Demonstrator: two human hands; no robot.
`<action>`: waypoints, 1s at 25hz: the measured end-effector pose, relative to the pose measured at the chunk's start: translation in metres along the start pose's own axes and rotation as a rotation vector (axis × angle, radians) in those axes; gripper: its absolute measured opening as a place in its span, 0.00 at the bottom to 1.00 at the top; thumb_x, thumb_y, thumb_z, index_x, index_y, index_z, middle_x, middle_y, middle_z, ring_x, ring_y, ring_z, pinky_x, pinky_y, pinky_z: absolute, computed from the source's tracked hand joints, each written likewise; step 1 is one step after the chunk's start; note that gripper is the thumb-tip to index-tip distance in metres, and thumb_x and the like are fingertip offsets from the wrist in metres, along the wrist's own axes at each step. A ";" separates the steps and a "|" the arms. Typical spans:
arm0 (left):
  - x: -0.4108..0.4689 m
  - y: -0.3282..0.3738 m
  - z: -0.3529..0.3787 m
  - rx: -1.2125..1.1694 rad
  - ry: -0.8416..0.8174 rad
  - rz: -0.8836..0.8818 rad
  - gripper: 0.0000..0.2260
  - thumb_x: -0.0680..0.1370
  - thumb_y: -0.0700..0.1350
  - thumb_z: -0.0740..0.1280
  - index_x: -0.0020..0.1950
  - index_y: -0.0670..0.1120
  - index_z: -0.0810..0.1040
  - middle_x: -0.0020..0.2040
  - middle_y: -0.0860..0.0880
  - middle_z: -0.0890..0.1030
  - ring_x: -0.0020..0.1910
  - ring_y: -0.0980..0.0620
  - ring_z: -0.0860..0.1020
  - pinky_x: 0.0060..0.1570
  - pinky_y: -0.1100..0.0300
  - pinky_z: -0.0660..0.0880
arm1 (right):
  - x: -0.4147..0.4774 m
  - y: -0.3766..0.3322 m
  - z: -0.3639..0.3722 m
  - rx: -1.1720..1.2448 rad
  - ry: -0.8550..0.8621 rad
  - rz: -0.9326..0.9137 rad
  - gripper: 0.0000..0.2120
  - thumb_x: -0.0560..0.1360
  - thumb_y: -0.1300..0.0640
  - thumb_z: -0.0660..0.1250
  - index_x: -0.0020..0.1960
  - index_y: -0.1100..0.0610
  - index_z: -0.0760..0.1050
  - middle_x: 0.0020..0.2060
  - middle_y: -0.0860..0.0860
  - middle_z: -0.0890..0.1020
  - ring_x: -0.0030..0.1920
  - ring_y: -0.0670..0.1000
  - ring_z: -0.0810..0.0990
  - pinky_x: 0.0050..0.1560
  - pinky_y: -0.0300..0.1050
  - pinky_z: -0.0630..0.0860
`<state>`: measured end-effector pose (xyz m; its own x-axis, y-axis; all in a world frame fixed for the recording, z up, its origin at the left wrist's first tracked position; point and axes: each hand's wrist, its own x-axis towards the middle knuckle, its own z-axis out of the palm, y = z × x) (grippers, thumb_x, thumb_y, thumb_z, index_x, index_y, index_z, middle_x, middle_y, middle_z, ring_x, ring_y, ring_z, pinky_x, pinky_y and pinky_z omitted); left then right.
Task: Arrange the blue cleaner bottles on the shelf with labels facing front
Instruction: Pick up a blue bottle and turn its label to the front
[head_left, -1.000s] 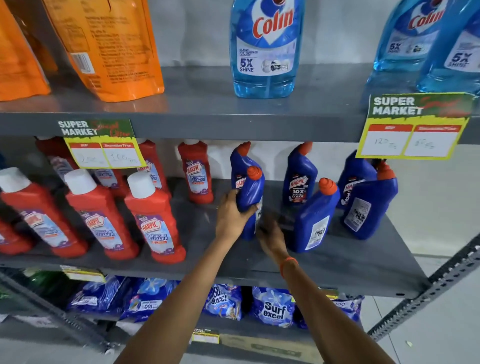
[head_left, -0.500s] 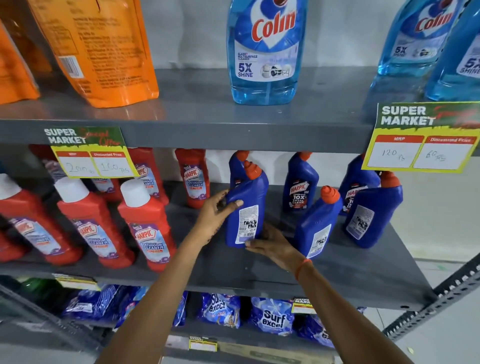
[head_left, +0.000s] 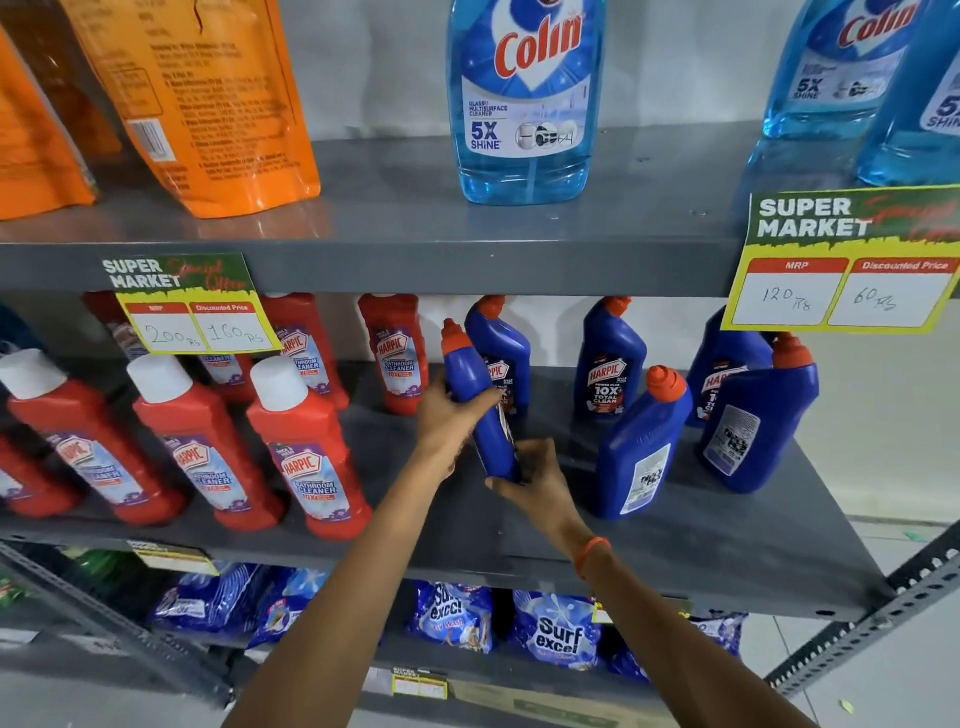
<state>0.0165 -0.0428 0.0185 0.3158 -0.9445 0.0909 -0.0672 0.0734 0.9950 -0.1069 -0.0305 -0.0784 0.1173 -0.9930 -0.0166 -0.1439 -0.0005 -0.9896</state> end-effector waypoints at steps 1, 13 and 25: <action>0.002 0.000 -0.005 -0.020 -0.010 0.006 0.13 0.69 0.36 0.73 0.51 0.43 0.76 0.44 0.45 0.81 0.43 0.47 0.80 0.39 0.62 0.78 | 0.002 -0.001 -0.002 0.042 -0.039 0.005 0.27 0.64 0.67 0.75 0.56 0.59 0.64 0.52 0.54 0.77 0.53 0.53 0.78 0.58 0.53 0.76; 0.016 -0.012 -0.031 -0.015 -0.412 -0.006 0.18 0.70 0.33 0.71 0.58 0.43 0.77 0.53 0.45 0.82 0.51 0.54 0.82 0.53 0.60 0.79 | 0.023 0.006 -0.008 -0.048 -0.003 0.055 0.34 0.60 0.61 0.79 0.62 0.56 0.68 0.57 0.54 0.80 0.56 0.55 0.79 0.60 0.57 0.76; 0.021 -0.026 -0.044 -0.034 -0.419 -0.023 0.20 0.72 0.33 0.69 0.63 0.39 0.72 0.56 0.43 0.80 0.53 0.53 0.81 0.52 0.62 0.79 | 0.013 0.004 0.005 -0.246 0.113 0.038 0.28 0.64 0.55 0.77 0.60 0.57 0.69 0.57 0.56 0.80 0.56 0.55 0.78 0.53 0.47 0.75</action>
<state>0.0664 -0.0508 -0.0032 -0.0963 -0.9940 0.0513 -0.0306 0.0545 0.9980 -0.1014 -0.0426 -0.0828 -0.0016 -0.9997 -0.0233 -0.3824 0.0222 -0.9237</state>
